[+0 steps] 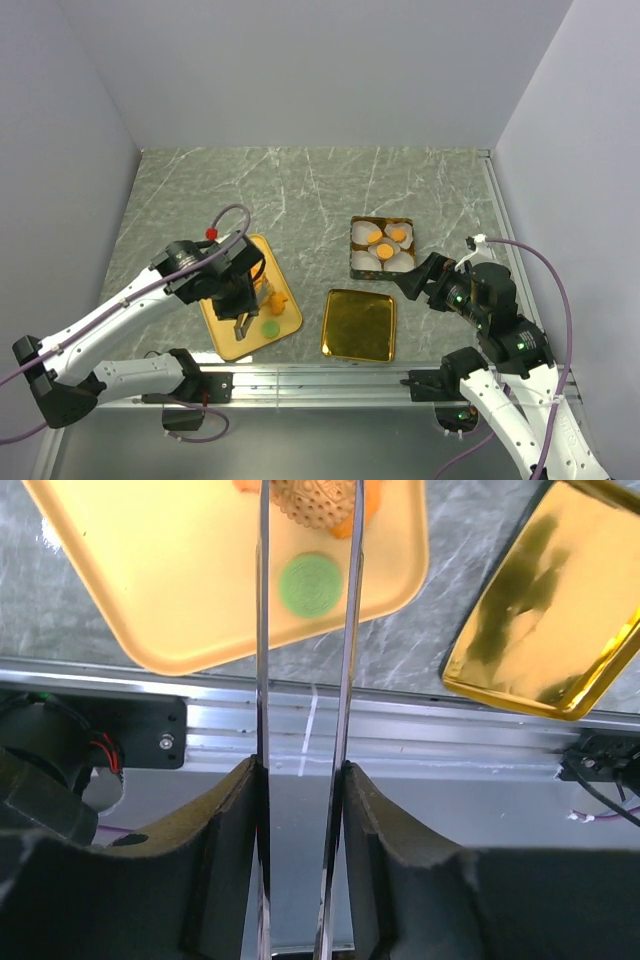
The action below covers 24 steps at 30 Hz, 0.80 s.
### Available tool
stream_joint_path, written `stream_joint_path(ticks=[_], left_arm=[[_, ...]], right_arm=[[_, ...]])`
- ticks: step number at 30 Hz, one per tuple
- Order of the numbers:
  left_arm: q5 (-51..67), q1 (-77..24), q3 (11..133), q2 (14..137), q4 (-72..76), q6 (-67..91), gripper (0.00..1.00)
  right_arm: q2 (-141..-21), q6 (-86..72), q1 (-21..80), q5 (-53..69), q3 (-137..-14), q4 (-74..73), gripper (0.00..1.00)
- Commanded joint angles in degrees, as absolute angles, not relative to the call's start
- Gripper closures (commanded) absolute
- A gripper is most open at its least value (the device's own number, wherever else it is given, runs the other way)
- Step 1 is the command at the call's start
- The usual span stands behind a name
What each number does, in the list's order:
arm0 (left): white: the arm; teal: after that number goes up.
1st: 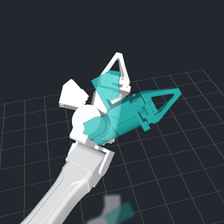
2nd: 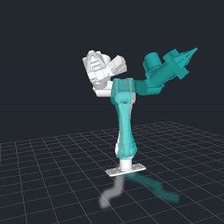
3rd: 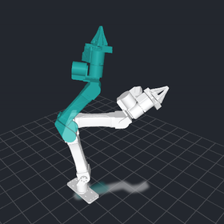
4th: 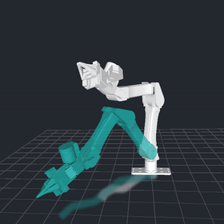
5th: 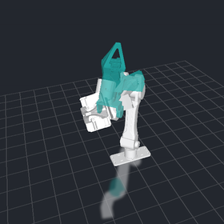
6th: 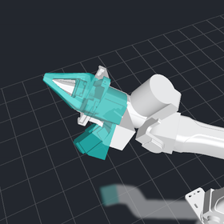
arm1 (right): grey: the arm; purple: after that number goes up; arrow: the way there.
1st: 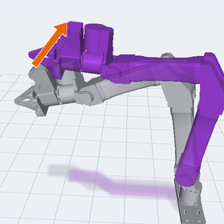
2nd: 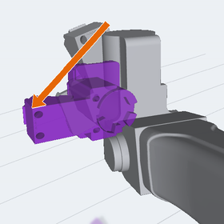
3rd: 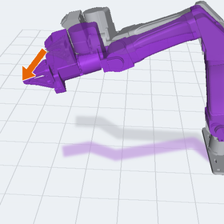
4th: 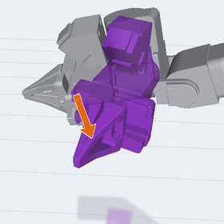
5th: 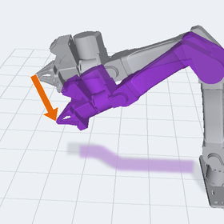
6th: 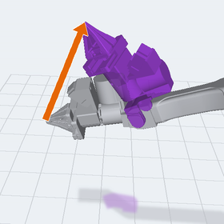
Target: Pack the cookies
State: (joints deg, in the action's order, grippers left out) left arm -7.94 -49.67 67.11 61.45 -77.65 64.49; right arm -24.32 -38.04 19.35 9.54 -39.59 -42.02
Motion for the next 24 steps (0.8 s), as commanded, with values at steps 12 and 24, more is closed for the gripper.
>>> stream_joint_path(ticks=[12,24], left_arm=[[-12.2,-49.4,80.6,72.8,-78.6,56.9,0.61],[-12.4,-49.5,96.2,86.4,-75.8,49.8,0.62]], right_arm=[[-23.5,-37.4,19.7,7.6,-39.4,-42.1,0.00],[-23.6,-37.4,19.5,6.5,-39.9,-42.5,0.00]])
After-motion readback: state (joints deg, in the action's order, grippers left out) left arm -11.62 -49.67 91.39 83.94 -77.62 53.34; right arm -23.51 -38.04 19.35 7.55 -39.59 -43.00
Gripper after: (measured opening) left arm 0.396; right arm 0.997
